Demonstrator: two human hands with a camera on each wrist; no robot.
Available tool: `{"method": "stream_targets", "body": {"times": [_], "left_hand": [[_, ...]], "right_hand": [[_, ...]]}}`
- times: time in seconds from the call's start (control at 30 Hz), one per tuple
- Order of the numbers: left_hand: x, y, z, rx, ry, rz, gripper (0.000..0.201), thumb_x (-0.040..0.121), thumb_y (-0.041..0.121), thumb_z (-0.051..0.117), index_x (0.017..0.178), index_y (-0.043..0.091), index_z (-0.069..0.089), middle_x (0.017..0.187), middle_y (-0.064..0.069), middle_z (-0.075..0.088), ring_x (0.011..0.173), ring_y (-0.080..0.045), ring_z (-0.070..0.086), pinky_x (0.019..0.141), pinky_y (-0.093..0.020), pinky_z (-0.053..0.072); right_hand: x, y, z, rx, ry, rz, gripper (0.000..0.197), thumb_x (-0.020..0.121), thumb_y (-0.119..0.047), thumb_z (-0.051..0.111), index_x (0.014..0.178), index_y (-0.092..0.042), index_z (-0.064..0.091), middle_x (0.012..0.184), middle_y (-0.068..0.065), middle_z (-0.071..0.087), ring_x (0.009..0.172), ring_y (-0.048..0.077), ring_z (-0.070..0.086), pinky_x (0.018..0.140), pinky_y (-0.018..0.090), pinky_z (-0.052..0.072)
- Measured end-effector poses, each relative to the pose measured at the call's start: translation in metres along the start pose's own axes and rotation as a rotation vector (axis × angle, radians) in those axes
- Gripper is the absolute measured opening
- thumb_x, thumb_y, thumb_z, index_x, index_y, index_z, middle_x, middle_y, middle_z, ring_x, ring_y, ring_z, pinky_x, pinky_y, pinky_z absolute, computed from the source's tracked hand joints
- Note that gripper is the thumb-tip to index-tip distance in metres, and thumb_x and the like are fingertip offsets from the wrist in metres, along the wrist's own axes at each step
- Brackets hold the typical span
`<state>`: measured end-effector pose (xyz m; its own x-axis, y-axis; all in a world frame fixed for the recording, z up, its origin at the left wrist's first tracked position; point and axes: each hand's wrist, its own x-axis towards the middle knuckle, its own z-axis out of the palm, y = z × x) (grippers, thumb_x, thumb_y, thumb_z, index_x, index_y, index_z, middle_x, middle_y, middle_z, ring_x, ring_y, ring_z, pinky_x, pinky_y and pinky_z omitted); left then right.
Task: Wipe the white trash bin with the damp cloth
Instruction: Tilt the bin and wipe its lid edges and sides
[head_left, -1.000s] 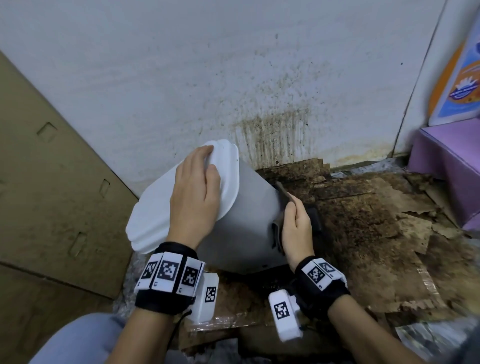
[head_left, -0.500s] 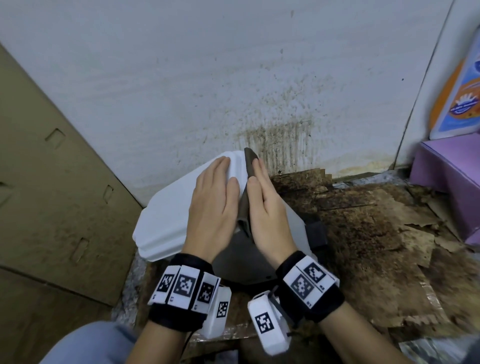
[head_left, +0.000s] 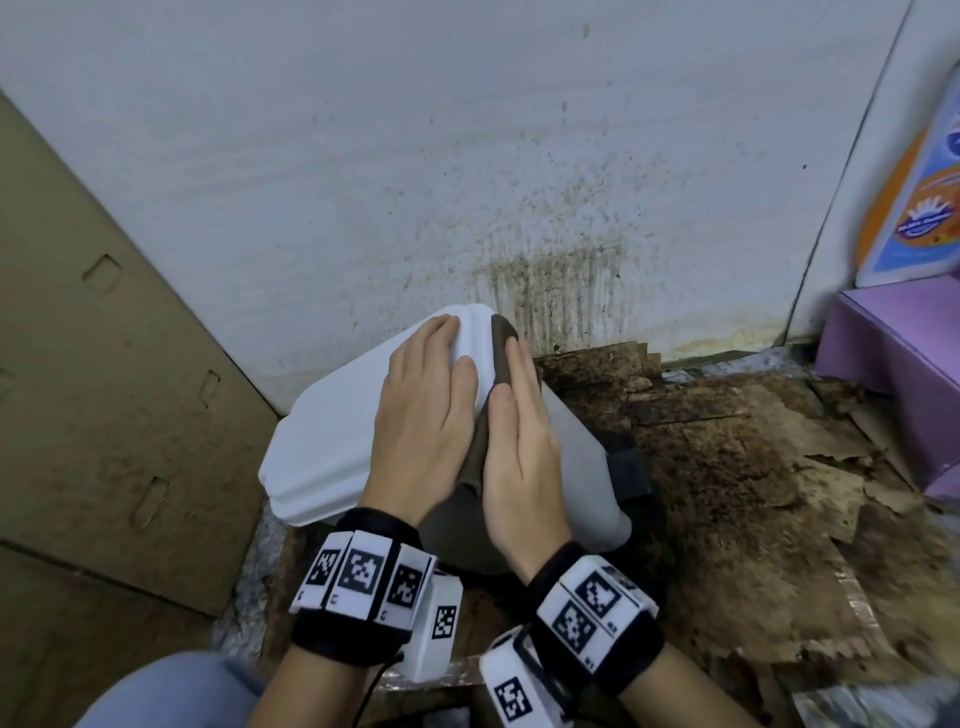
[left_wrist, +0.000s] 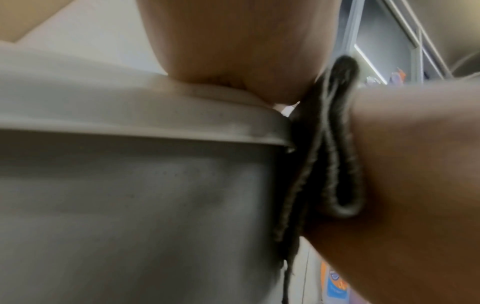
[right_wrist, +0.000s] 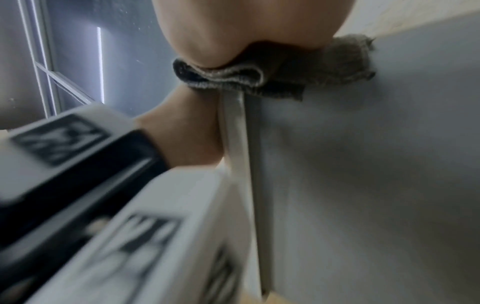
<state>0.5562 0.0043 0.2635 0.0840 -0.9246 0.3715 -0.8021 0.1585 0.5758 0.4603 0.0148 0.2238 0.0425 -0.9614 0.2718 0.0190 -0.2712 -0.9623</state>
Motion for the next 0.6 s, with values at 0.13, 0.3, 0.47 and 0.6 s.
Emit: {"method": "stream_targets", "body": {"times": [0.13, 0.3, 0.47, 0.6], "left_hand": [[-0.002, 0.001, -0.002, -0.003, -0.018, -0.006, 0.044, 0.11, 0.028, 0.032, 0.153, 0.017, 0.037, 0.158, 0.007, 0.035, 0.142, -0.006, 0.028, 0.116, -0.021, 0.021], [0.001, 0.008, 0.006, 0.008, -0.044, 0.026, 0.044, 0.11, 0.027, 0.032, 0.152, 0.015, 0.038, 0.158, 0.005, 0.035, 0.142, -0.007, 0.026, 0.115, -0.018, 0.019], [0.001, 0.014, 0.011, -0.027, -0.058, 0.021, 0.045, 0.11, 0.029, 0.031, 0.153, 0.014, 0.037, 0.159, 0.006, 0.033, 0.143, -0.004, 0.023, 0.115, -0.016, 0.016], [0.003, 0.02, 0.011, -0.274, -0.064, -0.035, 0.042, 0.111, 0.024, 0.032, 0.152, 0.016, 0.041, 0.157, 0.008, 0.038, 0.143, 0.0, 0.028, 0.117, -0.015, 0.02]], "right_hand": [[0.037, -0.008, -0.018, -0.025, -0.124, 0.123, 0.051, 0.111, -0.032, 0.028, 0.161, -0.024, 0.02, 0.167, -0.013, 0.017, 0.151, -0.004, 0.013, 0.127, 0.029, 0.012], [0.039, -0.017, -0.034, -0.004, -0.152, 0.174, 0.051, 0.111, -0.035, 0.028, 0.161, -0.031, 0.018, 0.166, -0.018, 0.017, 0.15, -0.005, 0.016, 0.127, 0.032, 0.015], [0.013, -0.009, -0.03, 0.014, -0.068, 0.12, 0.049, 0.111, -0.035, 0.027, 0.159, -0.036, 0.016, 0.165, -0.022, 0.015, 0.15, -0.009, 0.011, 0.127, 0.033, 0.013], [0.018, -0.011, -0.04, -0.029, -0.054, 0.146, 0.051, 0.11, -0.037, 0.028, 0.16, -0.032, 0.018, 0.164, -0.02, 0.019, 0.15, -0.005, 0.018, 0.126, 0.032, 0.018]]}}
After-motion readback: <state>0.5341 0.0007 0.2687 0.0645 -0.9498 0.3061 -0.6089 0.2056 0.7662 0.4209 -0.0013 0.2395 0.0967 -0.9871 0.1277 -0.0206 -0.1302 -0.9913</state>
